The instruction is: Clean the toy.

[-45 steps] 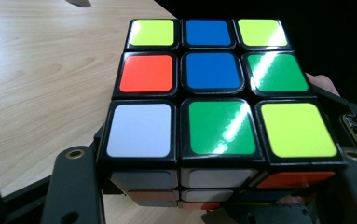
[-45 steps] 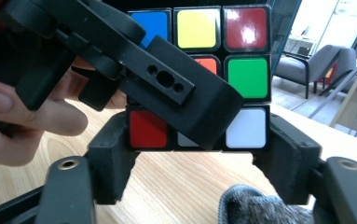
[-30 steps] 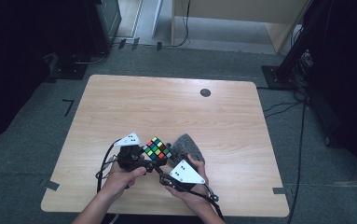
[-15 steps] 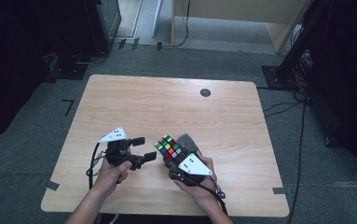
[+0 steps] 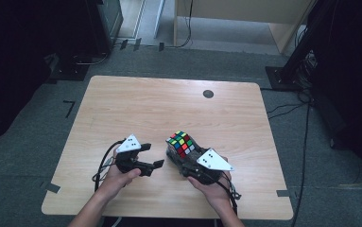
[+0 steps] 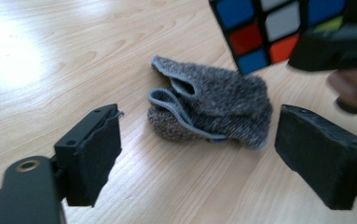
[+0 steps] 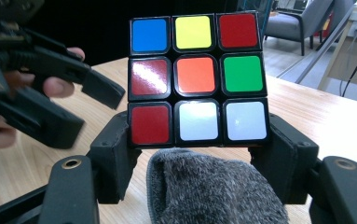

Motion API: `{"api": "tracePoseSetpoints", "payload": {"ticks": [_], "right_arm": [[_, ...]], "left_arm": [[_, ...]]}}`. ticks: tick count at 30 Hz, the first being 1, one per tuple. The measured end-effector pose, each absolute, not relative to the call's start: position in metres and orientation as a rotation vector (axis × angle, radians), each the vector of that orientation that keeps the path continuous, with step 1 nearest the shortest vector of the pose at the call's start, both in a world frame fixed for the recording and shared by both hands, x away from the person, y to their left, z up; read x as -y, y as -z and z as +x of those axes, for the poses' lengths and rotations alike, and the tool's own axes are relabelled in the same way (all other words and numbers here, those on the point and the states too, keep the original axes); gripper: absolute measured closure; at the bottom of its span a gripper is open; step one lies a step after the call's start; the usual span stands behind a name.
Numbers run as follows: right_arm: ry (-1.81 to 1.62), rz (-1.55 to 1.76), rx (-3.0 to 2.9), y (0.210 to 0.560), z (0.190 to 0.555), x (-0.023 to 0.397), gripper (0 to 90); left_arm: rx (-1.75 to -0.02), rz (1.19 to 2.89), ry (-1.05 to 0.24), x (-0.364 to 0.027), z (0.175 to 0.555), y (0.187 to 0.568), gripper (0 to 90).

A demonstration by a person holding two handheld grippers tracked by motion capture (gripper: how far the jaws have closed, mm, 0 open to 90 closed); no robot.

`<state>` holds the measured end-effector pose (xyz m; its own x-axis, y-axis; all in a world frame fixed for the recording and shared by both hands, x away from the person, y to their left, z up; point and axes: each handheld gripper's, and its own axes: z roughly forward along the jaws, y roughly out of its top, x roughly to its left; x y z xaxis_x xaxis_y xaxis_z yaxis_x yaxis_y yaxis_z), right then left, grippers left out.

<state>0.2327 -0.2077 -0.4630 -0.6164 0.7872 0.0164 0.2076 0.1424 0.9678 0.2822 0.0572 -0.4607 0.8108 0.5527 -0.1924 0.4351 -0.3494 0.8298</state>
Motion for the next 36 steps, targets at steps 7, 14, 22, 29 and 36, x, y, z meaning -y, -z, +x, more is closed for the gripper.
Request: {"api": "tracePoseSetpoints", "payload": {"ticks": [7, 14, 22, 29, 36], "right_arm": [[-1.564, 1.040, -1.964, 0.462, 0.236, 0.211, 34.8], [-1.600, 1.106, -1.990, 0.460, 0.236, 0.210, 34.8], [-1.653, 1.161, -2.036, 0.455, 0.233, 0.204, 34.7], [-1.677, 1.172, -2.084, 0.452, 0.230, 0.198, 34.7], [-1.667, 1.256, -2.108, 0.454, 0.230, 0.194, 34.7]], "left_arm": [[-0.712, 2.072, -0.347, -0.045, 0.278, 0.471, 18.0], [-0.583, 2.040, -0.508, -0.039, 0.271, 0.476, 15.1], [-0.448, 2.006, -0.548, -0.040, 0.259, 0.471, 4.1], [-0.342, 2.006, -0.642, -0.036, 0.252, 0.475, 14.0], [-0.330, 1.985, -0.685, -0.036, 0.249, 0.474, 19.1]]}}
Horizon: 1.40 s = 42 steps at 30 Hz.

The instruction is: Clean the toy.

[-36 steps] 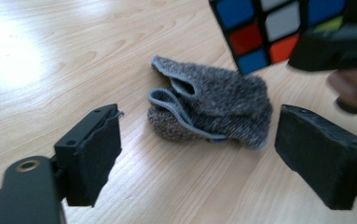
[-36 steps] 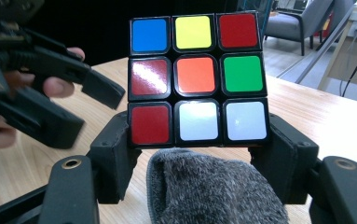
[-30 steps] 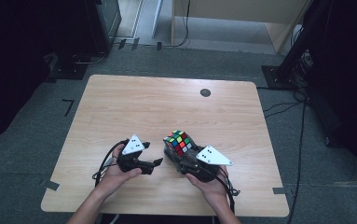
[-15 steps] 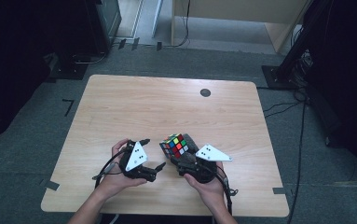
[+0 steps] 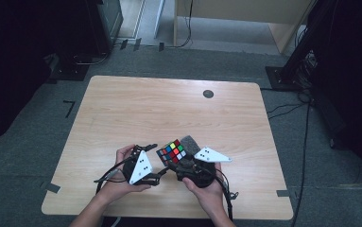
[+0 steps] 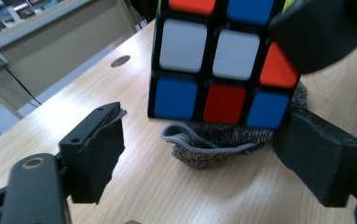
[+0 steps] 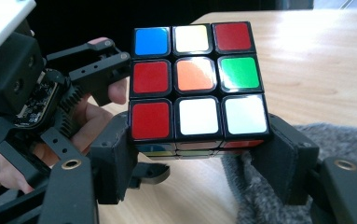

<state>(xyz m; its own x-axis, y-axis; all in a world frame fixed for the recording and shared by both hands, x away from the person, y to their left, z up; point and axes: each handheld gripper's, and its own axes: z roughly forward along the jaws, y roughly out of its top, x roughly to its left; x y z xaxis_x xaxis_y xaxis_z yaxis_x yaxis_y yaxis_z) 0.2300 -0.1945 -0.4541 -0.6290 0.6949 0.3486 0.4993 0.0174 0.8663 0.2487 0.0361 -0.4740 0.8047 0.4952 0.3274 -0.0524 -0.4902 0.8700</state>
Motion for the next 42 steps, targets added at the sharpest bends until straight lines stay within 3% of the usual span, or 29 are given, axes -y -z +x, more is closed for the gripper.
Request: {"api": "tracePoseSetpoints", "payload": {"ticks": [3, 12, 20, 26, 32, 42], "right_arm": [[-1.666, 1.283, -2.114, 0.454, 0.230, 0.193, 34.6], [-1.738, 1.420, -2.137, 0.459, 0.235, 0.195, 34.6], [-1.759, 1.339, -2.123, 0.453, 0.234, 0.195, 26.4], [-1.924, 1.338, -2.010, 0.441, 0.235, 0.216, 27.7], [-1.566, 1.387, -1.985, 0.451, 0.243, 0.226, 29.6], [-1.126, 1.343, -2.169, 0.501, 0.259, 0.200, 35.8]], "left_arm": [[-0.291, 1.987, -0.751, -0.033, 0.244, 0.475, 22.9], [-0.250, 1.991, -0.744, -0.034, 0.240, 0.475, 33.7], [-0.305, 1.977, -0.665, -0.049, 0.248, 0.466, 34.9], [-0.422, 1.931, -0.573, -0.068, 0.259, 0.461, 34.9], [-0.464, 1.909, -0.491, -0.075, 0.265, 0.460, 34.9], [-0.537, 1.870, -0.365, -0.082, 0.274, 0.458, 35.0]]}}
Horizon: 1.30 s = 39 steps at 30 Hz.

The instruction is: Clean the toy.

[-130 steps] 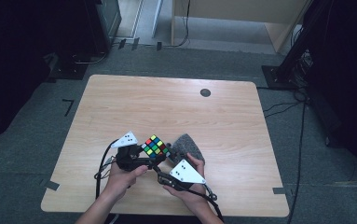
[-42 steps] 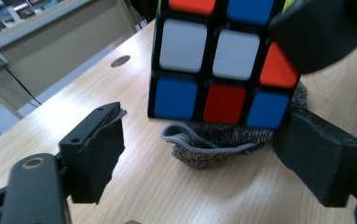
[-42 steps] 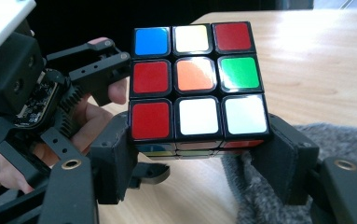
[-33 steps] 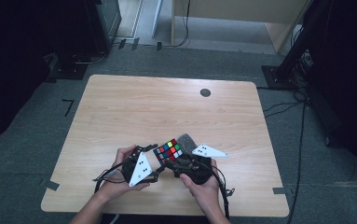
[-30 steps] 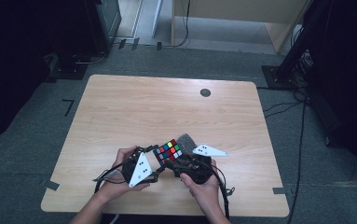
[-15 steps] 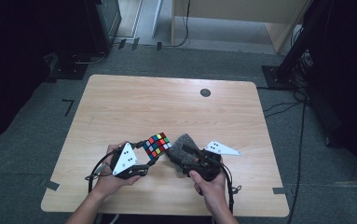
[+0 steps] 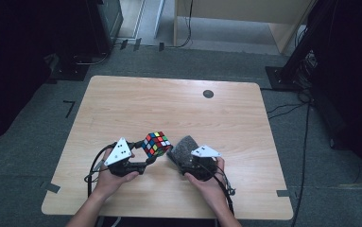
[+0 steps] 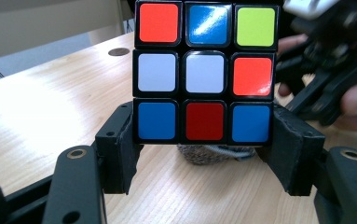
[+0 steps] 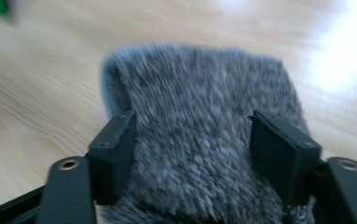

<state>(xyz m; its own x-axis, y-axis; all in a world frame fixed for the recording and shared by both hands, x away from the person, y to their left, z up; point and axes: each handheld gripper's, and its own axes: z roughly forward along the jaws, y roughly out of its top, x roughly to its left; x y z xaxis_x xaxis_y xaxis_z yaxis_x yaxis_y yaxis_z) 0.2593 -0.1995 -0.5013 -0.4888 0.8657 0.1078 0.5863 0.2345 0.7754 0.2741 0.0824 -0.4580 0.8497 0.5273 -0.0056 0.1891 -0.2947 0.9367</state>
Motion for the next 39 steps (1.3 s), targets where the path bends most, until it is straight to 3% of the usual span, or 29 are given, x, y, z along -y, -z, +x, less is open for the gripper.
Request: {"api": "tracePoseSetpoints", "payload": {"ticks": [4, 8, 10, 18, 39], "right_arm": [[-1.088, 1.348, -2.217, 0.511, 0.262, 0.200, 44.0], [-1.102, 1.338, -2.213, 0.513, 0.262, 0.206, 67.5], [-1.132, 1.361, -2.212, 0.510, 0.262, 0.210, 72.3], [-1.500, 1.124, -2.106, 0.484, 0.248, 0.209, 73.6], [-1.563, 0.977, -2.142, 0.475, 0.236, 0.200, 74.1]], "left_arm": [[-0.543, 1.839, -0.321, -0.086, 0.275, 0.458, 34.9], [-0.533, 1.827, -0.308, -0.087, 0.275, 0.458, 34.9], [-0.521, 1.828, -0.300, -0.087, 0.274, 0.458, 34.9], [-0.445, 1.869, -0.245, -0.080, 0.272, 0.460, 34.9], [-0.411, 1.881, -0.222, -0.077, 0.270, 0.460, 34.0]]}}
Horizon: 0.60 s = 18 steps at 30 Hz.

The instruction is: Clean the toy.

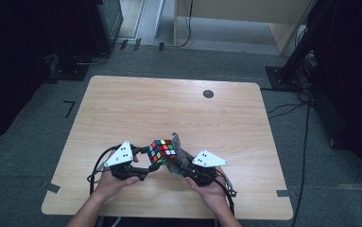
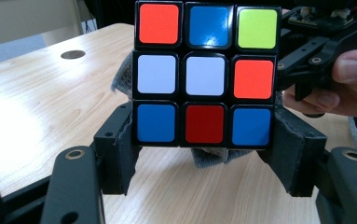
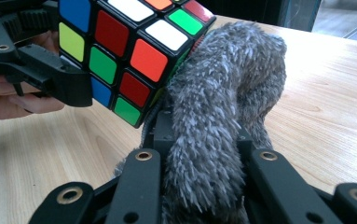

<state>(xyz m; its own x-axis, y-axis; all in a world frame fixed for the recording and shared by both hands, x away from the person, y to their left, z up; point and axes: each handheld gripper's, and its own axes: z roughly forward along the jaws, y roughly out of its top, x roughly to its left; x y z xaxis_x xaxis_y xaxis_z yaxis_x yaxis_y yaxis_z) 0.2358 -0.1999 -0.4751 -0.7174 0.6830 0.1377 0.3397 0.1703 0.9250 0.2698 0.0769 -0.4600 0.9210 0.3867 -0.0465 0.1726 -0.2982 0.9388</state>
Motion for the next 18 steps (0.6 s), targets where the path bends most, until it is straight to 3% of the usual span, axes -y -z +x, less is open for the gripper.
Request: {"api": "tracePoseSetpoints", "payload": {"ticks": [18], "right_arm": [[-1.620, 1.035, -2.146, 0.4720, 0.2320, 0.1977, 74.0]], "left_arm": [[-0.414, 1.865, -0.221, -0.0771, 0.2690, 0.4581, 33.2]]}}
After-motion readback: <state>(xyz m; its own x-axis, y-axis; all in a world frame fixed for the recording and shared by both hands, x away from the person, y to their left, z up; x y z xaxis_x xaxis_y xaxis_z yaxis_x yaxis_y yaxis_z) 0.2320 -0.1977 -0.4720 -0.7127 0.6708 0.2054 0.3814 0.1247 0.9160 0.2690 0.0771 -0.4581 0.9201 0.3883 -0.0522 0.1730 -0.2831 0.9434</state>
